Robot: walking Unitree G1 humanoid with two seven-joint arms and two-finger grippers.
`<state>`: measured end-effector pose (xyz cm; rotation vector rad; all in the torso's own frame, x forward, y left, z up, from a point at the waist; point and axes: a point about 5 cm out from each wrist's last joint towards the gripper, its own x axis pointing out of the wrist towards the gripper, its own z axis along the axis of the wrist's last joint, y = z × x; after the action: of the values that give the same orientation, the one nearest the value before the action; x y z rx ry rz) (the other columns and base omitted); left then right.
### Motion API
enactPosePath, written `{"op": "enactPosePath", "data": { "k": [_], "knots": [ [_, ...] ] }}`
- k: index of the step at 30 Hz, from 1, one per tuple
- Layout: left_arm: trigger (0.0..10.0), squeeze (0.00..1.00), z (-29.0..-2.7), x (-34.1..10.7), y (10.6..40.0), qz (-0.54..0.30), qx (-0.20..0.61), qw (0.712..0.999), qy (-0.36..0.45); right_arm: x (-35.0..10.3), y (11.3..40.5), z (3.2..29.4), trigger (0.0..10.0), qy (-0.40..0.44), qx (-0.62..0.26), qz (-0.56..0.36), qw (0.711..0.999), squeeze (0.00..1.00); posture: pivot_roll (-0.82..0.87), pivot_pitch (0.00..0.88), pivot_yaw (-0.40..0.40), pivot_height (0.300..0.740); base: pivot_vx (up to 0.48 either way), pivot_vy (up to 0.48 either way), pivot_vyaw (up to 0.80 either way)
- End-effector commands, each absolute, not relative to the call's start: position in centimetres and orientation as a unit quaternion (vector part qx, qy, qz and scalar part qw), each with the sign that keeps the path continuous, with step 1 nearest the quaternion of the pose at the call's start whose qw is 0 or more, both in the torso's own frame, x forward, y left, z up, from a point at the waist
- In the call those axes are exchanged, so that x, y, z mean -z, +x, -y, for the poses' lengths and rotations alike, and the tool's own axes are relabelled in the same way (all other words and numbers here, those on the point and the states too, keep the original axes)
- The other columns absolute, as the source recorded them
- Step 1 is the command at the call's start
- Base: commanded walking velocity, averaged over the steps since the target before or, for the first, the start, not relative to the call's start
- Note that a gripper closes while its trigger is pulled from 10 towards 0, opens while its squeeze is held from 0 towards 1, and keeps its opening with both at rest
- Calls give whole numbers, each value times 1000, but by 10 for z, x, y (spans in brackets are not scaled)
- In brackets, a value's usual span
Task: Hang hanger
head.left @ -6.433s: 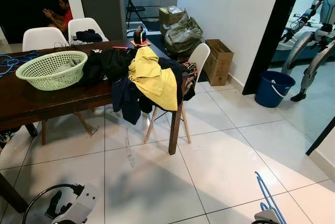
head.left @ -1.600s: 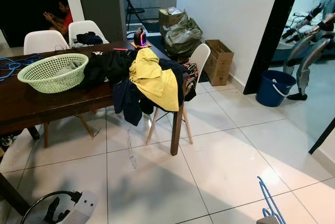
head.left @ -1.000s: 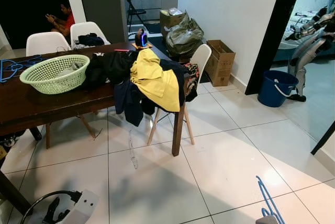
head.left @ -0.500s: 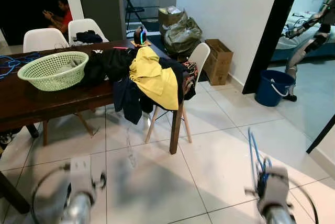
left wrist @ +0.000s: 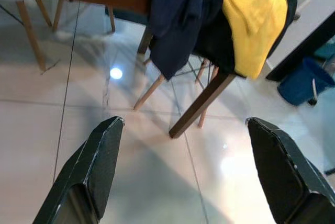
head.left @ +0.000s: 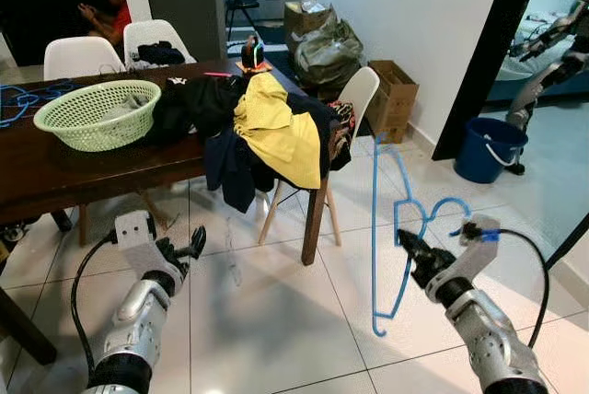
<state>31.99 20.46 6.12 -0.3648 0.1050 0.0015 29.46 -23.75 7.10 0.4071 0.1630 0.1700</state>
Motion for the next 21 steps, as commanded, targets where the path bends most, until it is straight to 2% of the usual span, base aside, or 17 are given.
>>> {"op": "enactPosePath", "data": {
  "k": [1,6,21],
  "knots": [
    [10000,0,-205,-56,315,-60,7,981,-186,-68,292,238,10000,199,-80,-89,973,0,-29,0,-26,740,0,0,0],
    [10000,0,-202,-53,311,-70,39,980,-181,-59,282,241,10000,207,-73,-116,969,0,-30,0,-22,740,0,0,0],
    [10000,0,-200,-80,315,-9,60,989,-137,-57,279,241,10000,216,-64,-121,967,0,-22,0,-22,740,290,0,0]
  ]
}}
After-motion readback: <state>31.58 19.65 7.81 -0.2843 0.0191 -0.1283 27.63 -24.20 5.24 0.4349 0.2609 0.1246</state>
